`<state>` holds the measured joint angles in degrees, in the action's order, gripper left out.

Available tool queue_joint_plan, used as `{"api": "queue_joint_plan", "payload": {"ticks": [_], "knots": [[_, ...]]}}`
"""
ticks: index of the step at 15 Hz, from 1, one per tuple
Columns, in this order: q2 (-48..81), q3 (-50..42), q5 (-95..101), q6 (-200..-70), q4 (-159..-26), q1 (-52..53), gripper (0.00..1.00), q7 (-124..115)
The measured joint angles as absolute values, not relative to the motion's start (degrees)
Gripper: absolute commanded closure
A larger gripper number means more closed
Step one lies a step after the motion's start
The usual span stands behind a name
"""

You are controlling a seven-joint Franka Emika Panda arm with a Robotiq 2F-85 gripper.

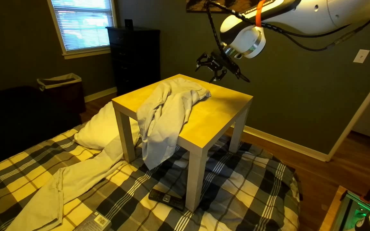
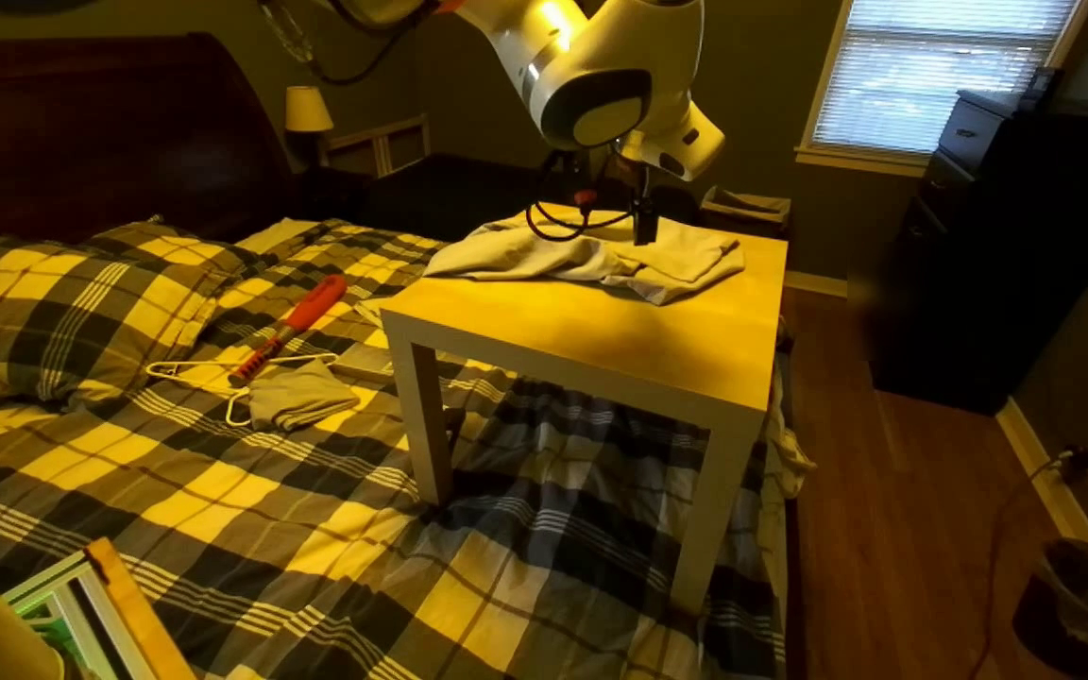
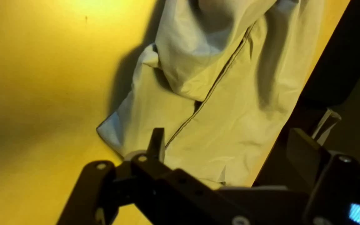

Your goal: Partially stretch out the towel

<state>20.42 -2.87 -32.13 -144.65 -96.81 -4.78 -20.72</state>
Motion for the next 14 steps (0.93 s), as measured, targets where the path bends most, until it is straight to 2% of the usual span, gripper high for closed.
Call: {"api": "queue_joint_plan", "payload": {"ticks": [5,14], "knots": [[25.6,-2.1,-32.1,-148.4,-93.6,-4.7,0.00,-22.0],[25.7,-2.1,-31.9,-148.4,-92.9,-4.7,0.00,-22.4]]}}
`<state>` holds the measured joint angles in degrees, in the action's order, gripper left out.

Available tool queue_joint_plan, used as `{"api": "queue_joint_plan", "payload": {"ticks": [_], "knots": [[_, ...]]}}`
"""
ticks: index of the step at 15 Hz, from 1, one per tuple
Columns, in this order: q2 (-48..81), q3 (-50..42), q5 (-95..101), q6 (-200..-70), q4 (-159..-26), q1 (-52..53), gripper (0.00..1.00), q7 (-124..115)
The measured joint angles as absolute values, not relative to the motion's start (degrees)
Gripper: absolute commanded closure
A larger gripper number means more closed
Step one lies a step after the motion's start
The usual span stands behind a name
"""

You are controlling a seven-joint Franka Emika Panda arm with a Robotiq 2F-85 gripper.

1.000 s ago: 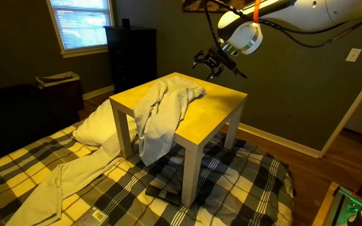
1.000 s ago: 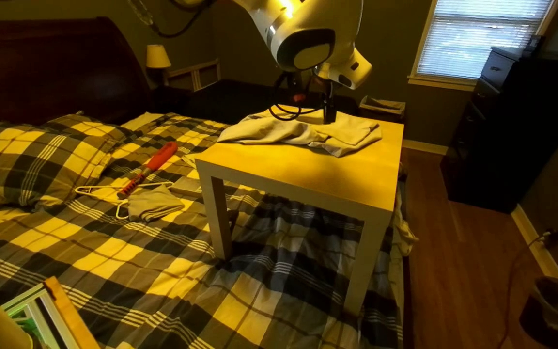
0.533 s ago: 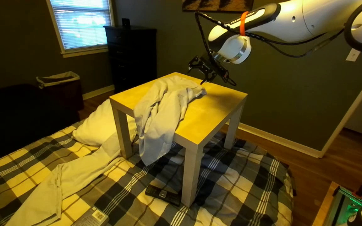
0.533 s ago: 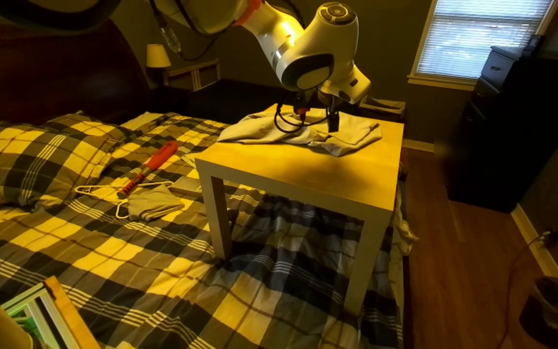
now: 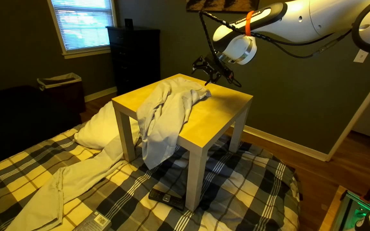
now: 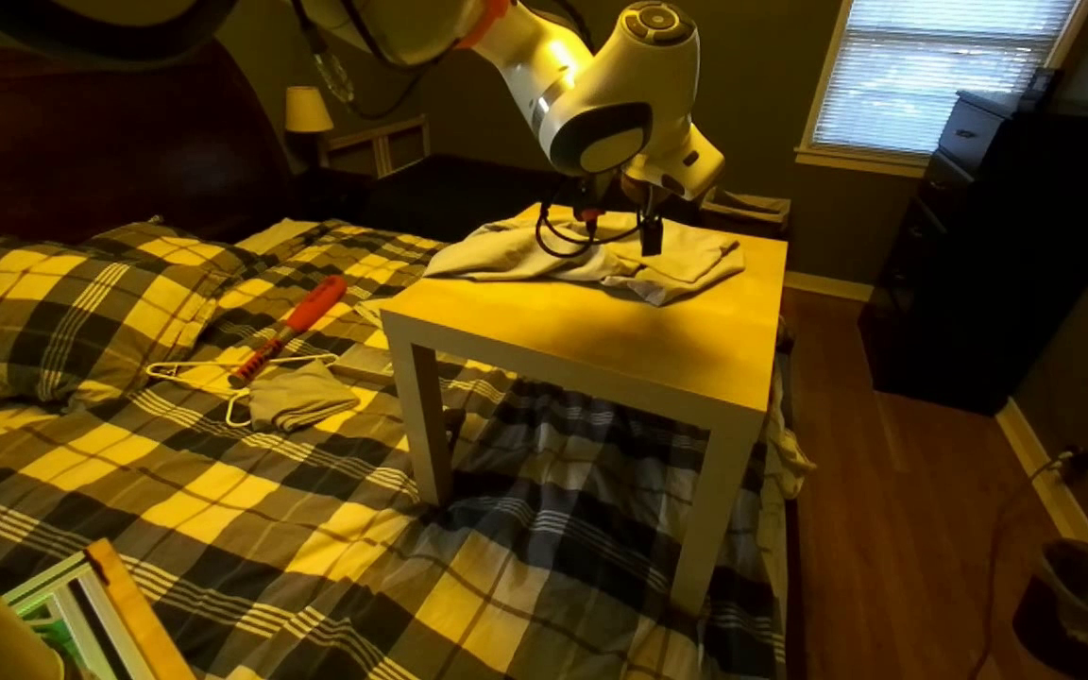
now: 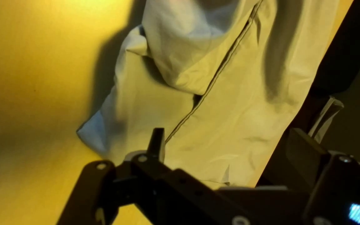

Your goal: Partially stretch out the towel

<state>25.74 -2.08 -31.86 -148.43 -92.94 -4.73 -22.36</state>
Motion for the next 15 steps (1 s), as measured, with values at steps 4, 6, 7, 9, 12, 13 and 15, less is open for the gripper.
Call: {"api": "queue_joint_plan", "payload": {"ticks": [4,6,7,9,12,13,15], "knots": [[26.6,-2.1,-31.6,-148.8,-92.7,-4.7,0.00,-23.7],[28.0,-2.0,-31.6,-150.9,-92.0,-4.7,0.00,-24.3],[29.0,-1.8,-31.6,-152.6,-91.5,-4.7,0.00,-24.6],[31.1,-1.5,-31.7,-155.9,-90.2,-4.5,0.00,-25.3],[34.2,-1.4,-31.6,-159.4,-87.9,-4.2,0.00,-26.4],[35.3,-1.4,-31.6,-160.2,-87.1,-4.1,0.00,-26.9],[37.2,-1.7,-31.5,-161.1,-85.3,-4.1,0.00,-27.8]]}}
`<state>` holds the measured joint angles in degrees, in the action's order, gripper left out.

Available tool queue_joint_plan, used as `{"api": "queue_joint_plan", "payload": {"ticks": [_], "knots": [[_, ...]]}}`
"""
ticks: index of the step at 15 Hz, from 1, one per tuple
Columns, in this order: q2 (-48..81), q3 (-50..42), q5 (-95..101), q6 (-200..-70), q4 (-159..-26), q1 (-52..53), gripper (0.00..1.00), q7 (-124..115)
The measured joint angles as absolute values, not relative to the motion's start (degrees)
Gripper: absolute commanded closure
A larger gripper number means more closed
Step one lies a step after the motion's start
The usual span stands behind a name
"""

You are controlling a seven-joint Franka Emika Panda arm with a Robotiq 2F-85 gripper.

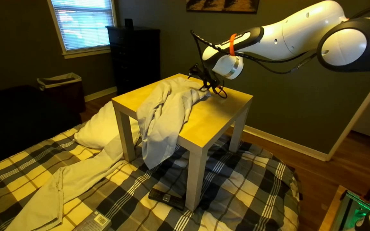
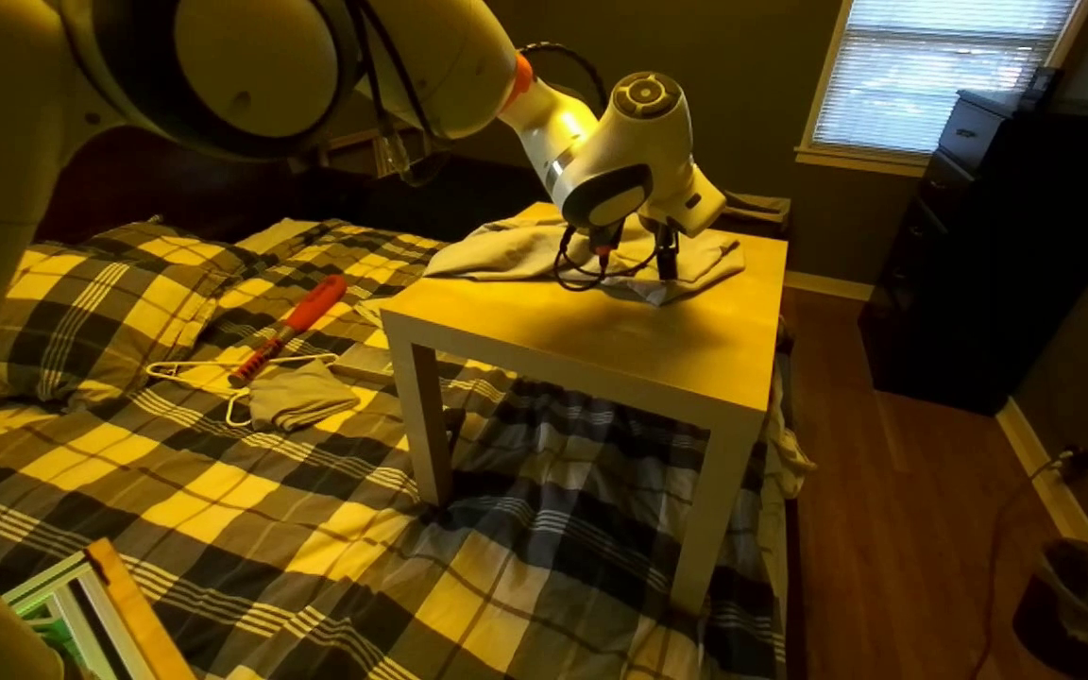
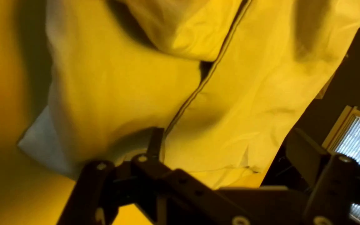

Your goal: Partially stretch out the towel

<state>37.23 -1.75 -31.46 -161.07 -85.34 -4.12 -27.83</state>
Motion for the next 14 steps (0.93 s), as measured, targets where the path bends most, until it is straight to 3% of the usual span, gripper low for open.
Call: {"api": "queue_joint_plan", "payload": {"ticks": [8,13,14], "knots": [[42.0,-4.2,-29.4,-161.2,-79.8,-4.1,0.02,-32.1],[43.5,-4.2,-29.2,-161.2,-77.6,-4.1,0.22,-33.9],[43.7,-4.2,-29.2,-161.2,-77.2,-4.1,0.32,-34.1]]}}
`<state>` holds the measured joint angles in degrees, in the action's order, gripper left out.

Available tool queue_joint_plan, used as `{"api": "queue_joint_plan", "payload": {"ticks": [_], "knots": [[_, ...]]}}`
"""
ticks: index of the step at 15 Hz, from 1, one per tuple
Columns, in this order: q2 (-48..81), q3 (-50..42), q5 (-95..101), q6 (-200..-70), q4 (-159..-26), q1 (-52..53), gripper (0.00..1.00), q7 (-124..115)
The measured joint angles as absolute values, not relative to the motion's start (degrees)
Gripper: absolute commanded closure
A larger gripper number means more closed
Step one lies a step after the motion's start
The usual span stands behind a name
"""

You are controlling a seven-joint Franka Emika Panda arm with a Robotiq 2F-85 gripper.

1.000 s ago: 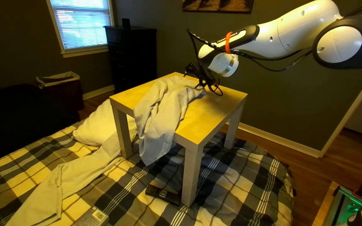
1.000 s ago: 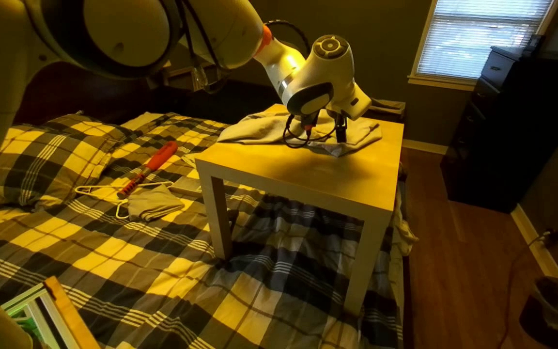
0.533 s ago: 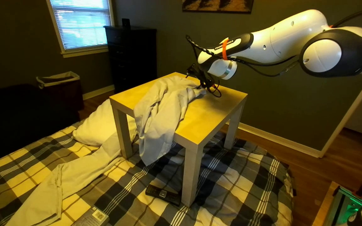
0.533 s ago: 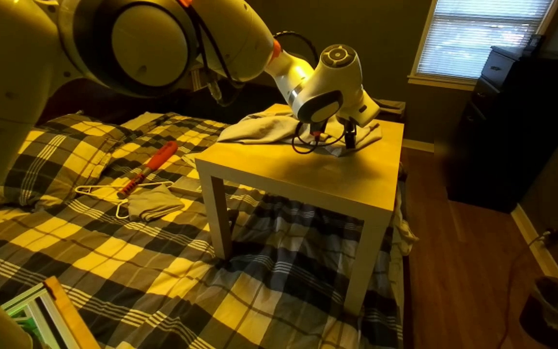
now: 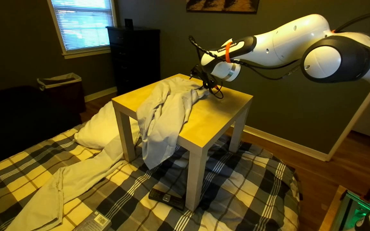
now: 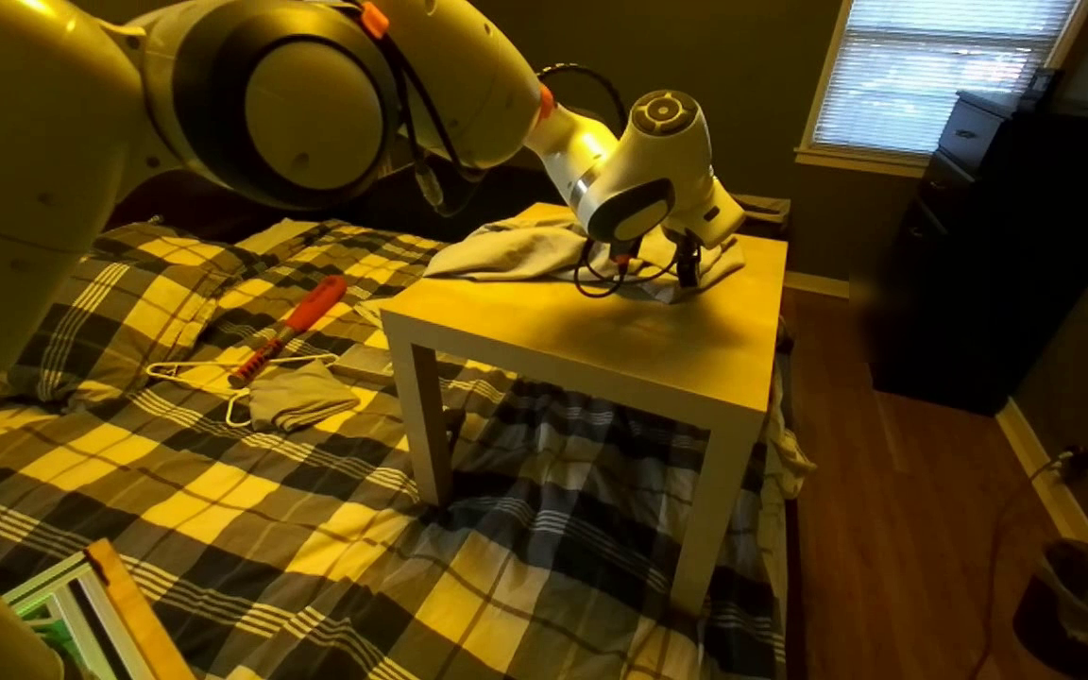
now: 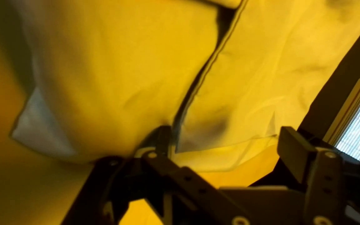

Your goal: Partially stretch out the towel

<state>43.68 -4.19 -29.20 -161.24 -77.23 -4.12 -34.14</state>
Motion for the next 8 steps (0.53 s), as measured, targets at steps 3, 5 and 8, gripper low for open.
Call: {"api": "queue_joint_plan", "payload": {"ticks": [3,5,8], "knots": [[44.3,-4.0,-29.2,-161.2,-76.2,-4.2,0.43,-35.0],[44.7,-4.0,-29.2,-161.2,-75.4,-4.2,0.42,-35.3],[45.0,-3.8,-29.2,-161.2,-74.8,-4.4,0.59,-35.8]]}}
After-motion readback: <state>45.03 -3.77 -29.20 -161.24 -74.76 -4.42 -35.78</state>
